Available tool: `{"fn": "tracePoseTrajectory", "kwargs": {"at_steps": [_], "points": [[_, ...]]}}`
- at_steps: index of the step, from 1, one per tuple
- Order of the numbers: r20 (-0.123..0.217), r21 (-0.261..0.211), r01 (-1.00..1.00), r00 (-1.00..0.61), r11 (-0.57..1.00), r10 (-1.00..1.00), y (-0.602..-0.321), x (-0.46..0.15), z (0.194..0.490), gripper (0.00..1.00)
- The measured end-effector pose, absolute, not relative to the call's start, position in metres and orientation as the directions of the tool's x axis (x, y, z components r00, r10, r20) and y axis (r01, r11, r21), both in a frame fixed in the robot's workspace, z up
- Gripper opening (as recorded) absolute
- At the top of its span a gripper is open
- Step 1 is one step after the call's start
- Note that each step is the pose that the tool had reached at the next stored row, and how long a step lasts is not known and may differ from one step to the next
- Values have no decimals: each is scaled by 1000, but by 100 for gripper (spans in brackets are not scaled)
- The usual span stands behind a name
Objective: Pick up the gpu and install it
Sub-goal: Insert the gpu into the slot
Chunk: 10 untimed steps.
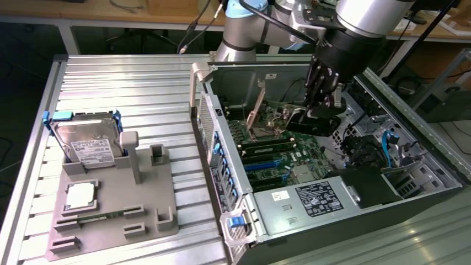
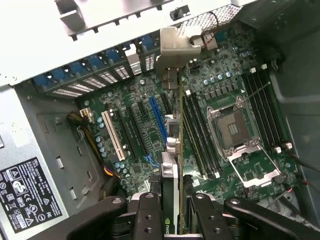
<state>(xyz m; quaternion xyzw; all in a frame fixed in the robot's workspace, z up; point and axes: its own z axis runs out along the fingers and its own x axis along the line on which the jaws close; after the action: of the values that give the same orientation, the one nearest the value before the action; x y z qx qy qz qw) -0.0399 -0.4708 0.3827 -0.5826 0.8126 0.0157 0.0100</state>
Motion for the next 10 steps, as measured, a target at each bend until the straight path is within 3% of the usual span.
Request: {"fn": "tracePoseTrajectory", "kwargs": {"at_steps": [10], "points": [[-35, 10, -986, -168, 168, -985, -471, -37, 376, 27]]}}
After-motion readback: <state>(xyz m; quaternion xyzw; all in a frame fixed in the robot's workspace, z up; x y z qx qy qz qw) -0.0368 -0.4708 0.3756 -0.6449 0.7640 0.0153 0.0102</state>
